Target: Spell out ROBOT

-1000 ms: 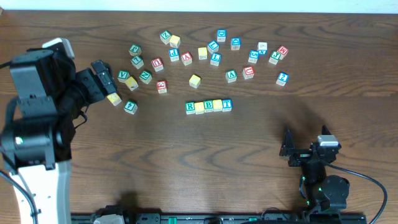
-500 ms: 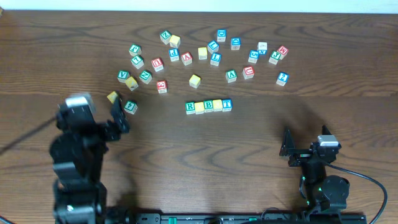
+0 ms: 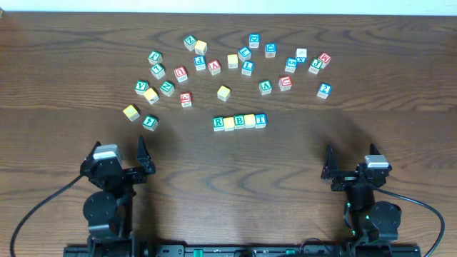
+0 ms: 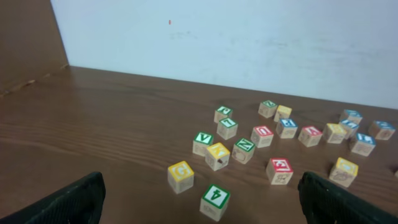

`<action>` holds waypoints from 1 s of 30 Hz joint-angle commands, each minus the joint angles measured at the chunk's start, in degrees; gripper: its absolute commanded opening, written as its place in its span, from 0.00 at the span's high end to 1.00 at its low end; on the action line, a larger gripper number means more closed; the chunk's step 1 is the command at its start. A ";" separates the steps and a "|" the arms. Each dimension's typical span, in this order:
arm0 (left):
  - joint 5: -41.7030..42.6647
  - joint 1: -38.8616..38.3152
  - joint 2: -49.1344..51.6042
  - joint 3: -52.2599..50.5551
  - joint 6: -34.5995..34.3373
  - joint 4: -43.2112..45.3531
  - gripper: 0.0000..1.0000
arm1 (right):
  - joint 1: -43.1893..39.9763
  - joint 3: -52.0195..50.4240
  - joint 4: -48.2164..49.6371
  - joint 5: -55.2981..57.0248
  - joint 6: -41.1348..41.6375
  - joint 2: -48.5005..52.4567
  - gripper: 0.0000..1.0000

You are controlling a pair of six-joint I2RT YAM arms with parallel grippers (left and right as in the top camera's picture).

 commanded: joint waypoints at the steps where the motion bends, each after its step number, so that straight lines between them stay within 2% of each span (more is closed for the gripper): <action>1: -1.92 -0.11 -3.08 -2.23 1.05 0.46 0.03 | -0.44 -0.20 -0.13 0.04 0.35 -0.39 0.01; 11: -1.95 -0.11 -10.08 -7.65 2.95 -0.70 0.03 | -0.44 -0.20 -0.13 0.04 0.35 -0.39 0.01; 19: -2.10 -0.11 -10.23 -7.65 4.20 -4.61 0.02 | -0.44 -0.20 -0.13 0.04 0.35 -0.39 0.01; 30: -2.05 -0.11 -10.10 -7.63 4.17 -4.68 0.02 | -0.44 -0.20 -0.13 0.04 0.35 -0.39 0.01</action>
